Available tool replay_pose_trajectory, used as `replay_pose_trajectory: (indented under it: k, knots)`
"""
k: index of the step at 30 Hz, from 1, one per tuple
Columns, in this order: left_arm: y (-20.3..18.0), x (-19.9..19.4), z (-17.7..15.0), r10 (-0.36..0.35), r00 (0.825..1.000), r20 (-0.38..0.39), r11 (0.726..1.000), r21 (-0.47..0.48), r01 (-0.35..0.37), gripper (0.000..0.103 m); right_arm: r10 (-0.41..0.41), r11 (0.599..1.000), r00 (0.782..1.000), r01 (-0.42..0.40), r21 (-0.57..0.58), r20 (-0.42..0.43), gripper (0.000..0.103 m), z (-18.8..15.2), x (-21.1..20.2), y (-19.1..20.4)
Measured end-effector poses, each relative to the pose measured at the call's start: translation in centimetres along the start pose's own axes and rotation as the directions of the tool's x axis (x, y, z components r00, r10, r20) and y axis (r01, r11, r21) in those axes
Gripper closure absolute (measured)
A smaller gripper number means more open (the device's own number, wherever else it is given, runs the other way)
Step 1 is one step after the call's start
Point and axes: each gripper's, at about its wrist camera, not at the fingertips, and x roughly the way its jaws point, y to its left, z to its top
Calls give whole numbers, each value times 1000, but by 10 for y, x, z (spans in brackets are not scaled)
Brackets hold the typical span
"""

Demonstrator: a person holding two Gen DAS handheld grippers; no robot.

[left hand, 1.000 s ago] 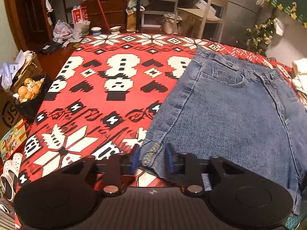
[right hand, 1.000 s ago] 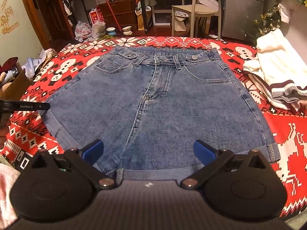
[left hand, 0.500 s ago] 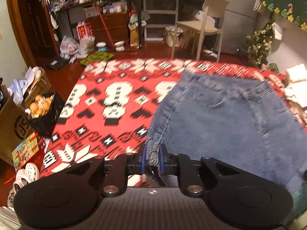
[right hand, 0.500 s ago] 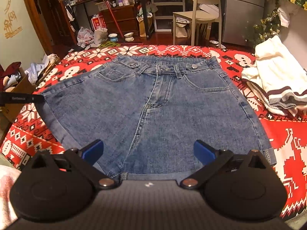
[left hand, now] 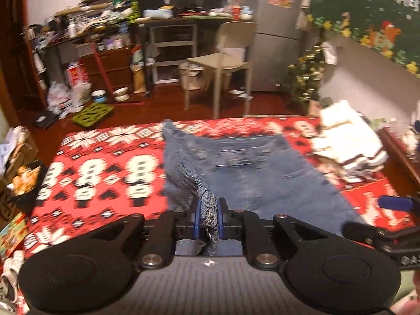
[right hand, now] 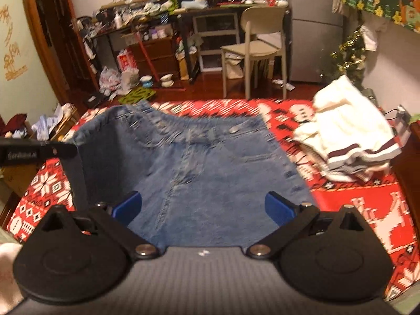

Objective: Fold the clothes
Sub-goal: 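Fold the held leg over the other leg with the left gripper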

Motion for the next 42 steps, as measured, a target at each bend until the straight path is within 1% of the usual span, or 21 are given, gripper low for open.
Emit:
replay_pose_trajectory:
  k: [3, 7, 10, 12, 14, 17, 20, 24, 26, 27, 28, 29, 31, 33, 35, 40, 42]
  knots:
    - [-36, 5, 4, -80, 997, -13, 996, 26, 80, 91, -20, 999, 999, 19, 29, 26, 2, 4, -10, -27]
    - [-86, 23, 4, -148, 989, -29, 987, 59, 149, 91, -45, 997, 998, 41, 71, 54, 2, 4, -17, -66]
    - [-116, 46, 0, -198, 978, -67, 978, 56, 201, 92, -55, 992, 998, 50, 114, 40, 2, -4, -8, -91]
    - [-130, 66, -5, -225, 970, -87, 973, 40, 229, 93, -58, 987, 998, 54, 152, 24, 4, -11, 0, -107]
    - [-137, 87, -10, -254, 960, -114, 967, 4, 256, 93, -64, 978, 998, 61, 202, 5, 4, -18, 14, -126]
    - [-143, 117, -20, -301, 941, -155, 954, -50, 297, 93, -33, 960, 999, 41, 277, -33, 4, -28, 33, -149]
    - [-145, 139, -31, -344, 918, -199, 939, -92, 332, 93, -25, 951, 998, 43, 306, -64, 4, -34, 52, -164]
    - [-139, 153, -41, -400, 885, -237, 916, -140, 376, 91, 4, 941, 996, 27, 336, -90, 4, -37, 69, -171]
    - [-137, 151, -41, -432, 871, -233, 901, -147, 408, 86, -3, 946, 995, 36, 323, -101, 4, -36, 73, -167]
    - [-136, 149, -39, -447, 865, -228, 894, -148, 423, 86, -6, 947, 994, 40, 319, -106, 4, -36, 74, -165]
    - [-136, 145, -38, -455, 863, -220, 890, -144, 433, 85, -2, 946, 994, 37, 323, -108, 3, -37, 74, -164]
    - [-136, 141, -36, -454, 865, -213, 891, -137, 434, 81, 3, 943, 994, 34, 330, -111, 3, -37, 75, -163]
    - [-134, 133, -34, -440, 874, -206, 898, -125, 423, 77, 32, 932, 993, 13, 362, -116, 3, -37, 76, -165]
    - [-129, 126, -33, -423, 882, -208, 906, -123, 406, 77, 53, 924, 993, -9, 383, -106, 3, -40, 76, -165]
    - [-121, 118, -34, -401, 891, -214, 916, -121, 383, 77, 57, 923, 993, -11, 385, -107, 3, -42, 79, -161]
    - [-93, 96, -37, -324, 924, -205, 945, -111, 307, 76, 64, 938, 991, -20, 346, -115, 4, -45, 86, -144]
    - [-80, 86, -39, -279, 940, -195, 960, -90, 266, 75, 70, 946, 990, -26, 324, -124, 4, -46, 90, -136]
